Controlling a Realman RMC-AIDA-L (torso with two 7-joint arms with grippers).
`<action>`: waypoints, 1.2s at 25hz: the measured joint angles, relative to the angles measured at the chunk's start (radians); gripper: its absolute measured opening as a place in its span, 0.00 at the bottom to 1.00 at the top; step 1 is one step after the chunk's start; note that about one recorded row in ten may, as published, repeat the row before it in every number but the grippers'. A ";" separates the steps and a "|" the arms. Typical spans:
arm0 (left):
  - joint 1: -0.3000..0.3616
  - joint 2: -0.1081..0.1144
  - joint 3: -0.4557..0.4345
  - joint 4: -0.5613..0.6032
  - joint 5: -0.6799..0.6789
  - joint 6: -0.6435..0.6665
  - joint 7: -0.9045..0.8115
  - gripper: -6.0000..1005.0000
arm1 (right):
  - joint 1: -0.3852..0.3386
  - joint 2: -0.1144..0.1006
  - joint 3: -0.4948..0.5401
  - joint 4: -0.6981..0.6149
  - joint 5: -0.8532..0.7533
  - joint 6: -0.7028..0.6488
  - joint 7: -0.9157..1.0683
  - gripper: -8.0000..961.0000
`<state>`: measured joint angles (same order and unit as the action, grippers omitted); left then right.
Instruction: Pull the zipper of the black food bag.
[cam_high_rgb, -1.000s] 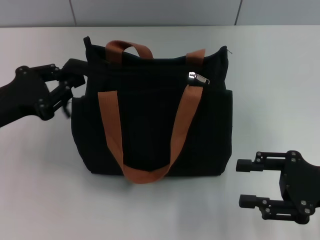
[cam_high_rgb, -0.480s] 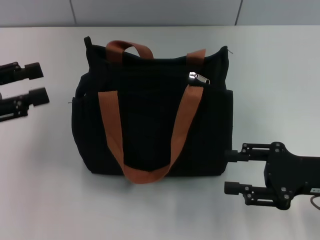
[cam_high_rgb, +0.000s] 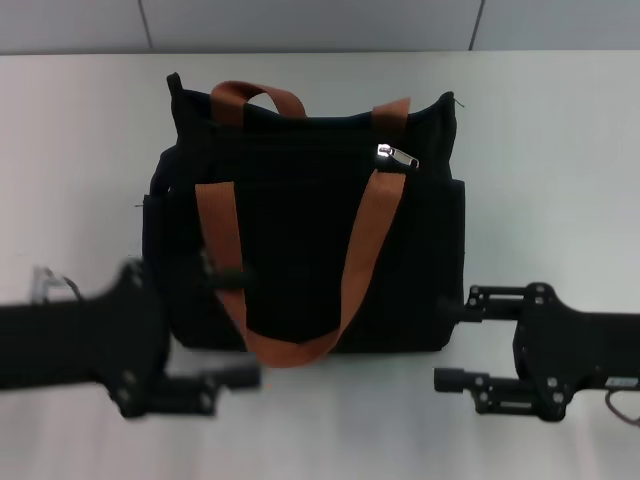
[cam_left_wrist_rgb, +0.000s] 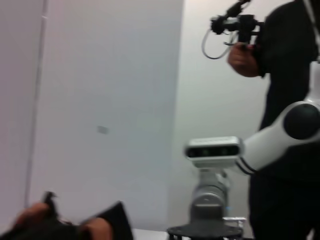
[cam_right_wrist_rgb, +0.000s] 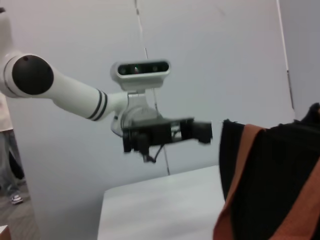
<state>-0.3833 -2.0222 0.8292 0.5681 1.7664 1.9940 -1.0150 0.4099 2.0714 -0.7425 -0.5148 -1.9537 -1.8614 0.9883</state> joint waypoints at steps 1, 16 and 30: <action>0.005 -0.003 0.020 -0.018 0.001 -0.008 0.029 0.80 | 0.000 0.002 0.000 0.003 -0.005 -0.002 -0.013 0.65; 0.037 -0.006 0.061 -0.137 0.120 -0.146 0.133 0.80 | 0.014 0.011 -0.020 0.107 -0.047 0.077 -0.114 0.85; 0.041 0.004 0.065 -0.139 0.120 -0.147 0.135 0.80 | 0.011 0.012 -0.028 0.128 -0.042 0.093 -0.138 0.85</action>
<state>-0.3420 -2.0185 0.8939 0.4295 1.8869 1.8466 -0.8799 0.4205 2.0832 -0.7701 -0.3866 -1.9956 -1.7680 0.8499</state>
